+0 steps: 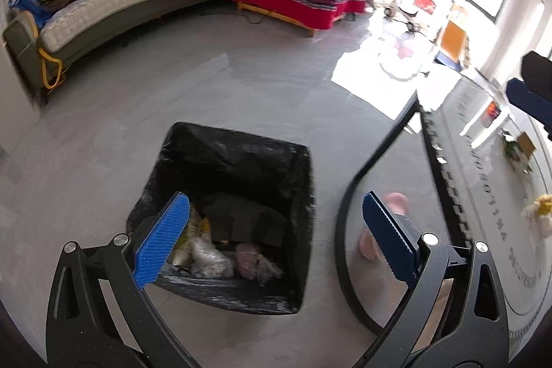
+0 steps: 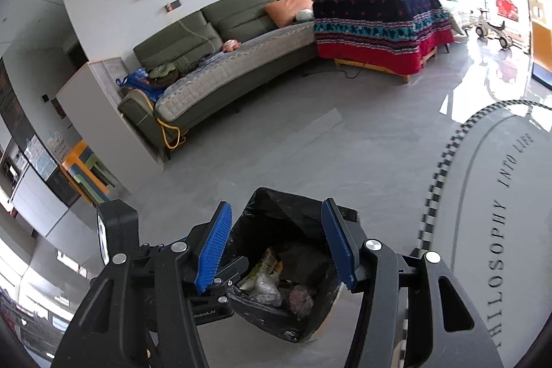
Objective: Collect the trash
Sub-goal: 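Return both tools to the table toward the yellow sponge and green snack pack, then grasp the yellow sponge with the right tool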
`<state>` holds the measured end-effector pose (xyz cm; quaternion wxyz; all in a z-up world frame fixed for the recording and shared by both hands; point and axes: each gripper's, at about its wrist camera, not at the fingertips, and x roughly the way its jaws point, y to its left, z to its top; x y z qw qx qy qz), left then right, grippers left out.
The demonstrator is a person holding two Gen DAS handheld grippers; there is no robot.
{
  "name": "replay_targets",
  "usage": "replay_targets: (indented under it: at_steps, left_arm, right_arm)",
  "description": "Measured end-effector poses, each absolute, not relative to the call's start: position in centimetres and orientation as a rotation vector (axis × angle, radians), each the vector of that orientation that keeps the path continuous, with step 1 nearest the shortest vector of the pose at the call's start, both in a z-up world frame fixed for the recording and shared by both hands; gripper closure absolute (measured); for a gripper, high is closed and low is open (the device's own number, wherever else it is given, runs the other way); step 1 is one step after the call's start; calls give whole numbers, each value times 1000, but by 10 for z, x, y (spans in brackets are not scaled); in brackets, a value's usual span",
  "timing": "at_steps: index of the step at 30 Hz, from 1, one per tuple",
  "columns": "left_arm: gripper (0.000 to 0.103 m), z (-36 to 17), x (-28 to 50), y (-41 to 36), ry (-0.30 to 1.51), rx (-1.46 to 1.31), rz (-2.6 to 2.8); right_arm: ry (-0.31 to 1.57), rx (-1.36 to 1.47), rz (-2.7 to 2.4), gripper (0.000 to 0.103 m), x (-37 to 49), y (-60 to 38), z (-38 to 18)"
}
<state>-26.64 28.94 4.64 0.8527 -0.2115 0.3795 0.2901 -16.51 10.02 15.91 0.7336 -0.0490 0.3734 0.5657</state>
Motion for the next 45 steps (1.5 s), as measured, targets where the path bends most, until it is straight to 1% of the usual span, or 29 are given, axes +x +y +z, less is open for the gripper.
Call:
replay_targets:
  at_steps: [5, 7, 13, 18, 29, 38, 40, 45]
  left_arm:
    - [6, 60, -243, 264, 789, -399, 538]
    - [6, 65, -233, 253, 781, -380, 507]
    - [6, 77, -190, 213, 777, -331, 391]
    - [6, 80, -154, 178, 794, -287, 296]
    - [6, 73, -76, 99, 862, -183, 95]
    - [6, 68, -23, 46, 886, -124, -17]
    - [6, 66, -11, 40, 894, -117, -35]
    - [6, 57, 16, 27, 917, -105, -65]
  right_arm:
    - [809, -67, 1197, 47, -149, 68, 167]
    - [807, -55, 1169, 44, -142, 55, 168]
    - [804, -37, 1074, 44, -118, 10, 168]
    - [804, -4, 978, 41, -92, -35, 165]
    - [809, 104, 746, 41, -31, -140, 153]
    - [882, 245, 423, 40, 37, -236, 120]
    - [899, 275, 355, 38, 52, -254, 111]
    - [955, 316, 200, 37, 89, -287, 85]
